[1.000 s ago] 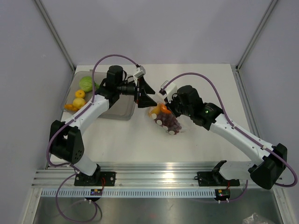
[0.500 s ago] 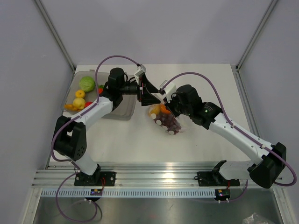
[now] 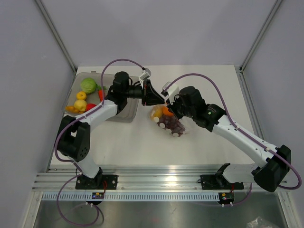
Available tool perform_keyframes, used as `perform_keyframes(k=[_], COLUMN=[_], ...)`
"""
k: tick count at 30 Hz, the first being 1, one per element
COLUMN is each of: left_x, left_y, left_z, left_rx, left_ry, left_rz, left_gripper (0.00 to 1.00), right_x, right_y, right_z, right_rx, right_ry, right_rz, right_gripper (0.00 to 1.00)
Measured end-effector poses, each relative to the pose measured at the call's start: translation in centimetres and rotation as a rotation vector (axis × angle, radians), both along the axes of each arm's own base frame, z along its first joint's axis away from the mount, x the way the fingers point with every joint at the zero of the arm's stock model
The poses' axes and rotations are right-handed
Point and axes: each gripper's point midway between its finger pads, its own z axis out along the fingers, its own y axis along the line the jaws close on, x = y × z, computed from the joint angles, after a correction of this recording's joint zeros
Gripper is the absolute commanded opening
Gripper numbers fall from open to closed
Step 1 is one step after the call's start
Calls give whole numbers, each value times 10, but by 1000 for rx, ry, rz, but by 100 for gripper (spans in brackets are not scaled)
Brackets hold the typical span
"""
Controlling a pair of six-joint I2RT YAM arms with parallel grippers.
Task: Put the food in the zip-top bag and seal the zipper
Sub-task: Zip the zipper food storage bag at the center of the board.
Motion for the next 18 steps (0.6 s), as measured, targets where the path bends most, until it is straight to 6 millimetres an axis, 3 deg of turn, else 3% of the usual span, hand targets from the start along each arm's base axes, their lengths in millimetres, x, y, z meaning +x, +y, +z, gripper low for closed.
perform_keyframes(k=[2, 12, 18], left_x=[-1, -6, -14], left_y=[-1, 5, 13], left_z=[0, -10, -6], left_rx=[-3, 4, 15], left_ry=[6, 12, -33], left_rz=[-9, 43, 129], left_gripper=[0, 0, 0], right_x=[0, -1, -1], right_y=[1, 1, 4], right_z=[0, 0, 2], right_rx=[3, 11, 30], right_ry=[3, 10, 11], right_rz=[1, -5, -1], right_gripper=[0, 0, 0])
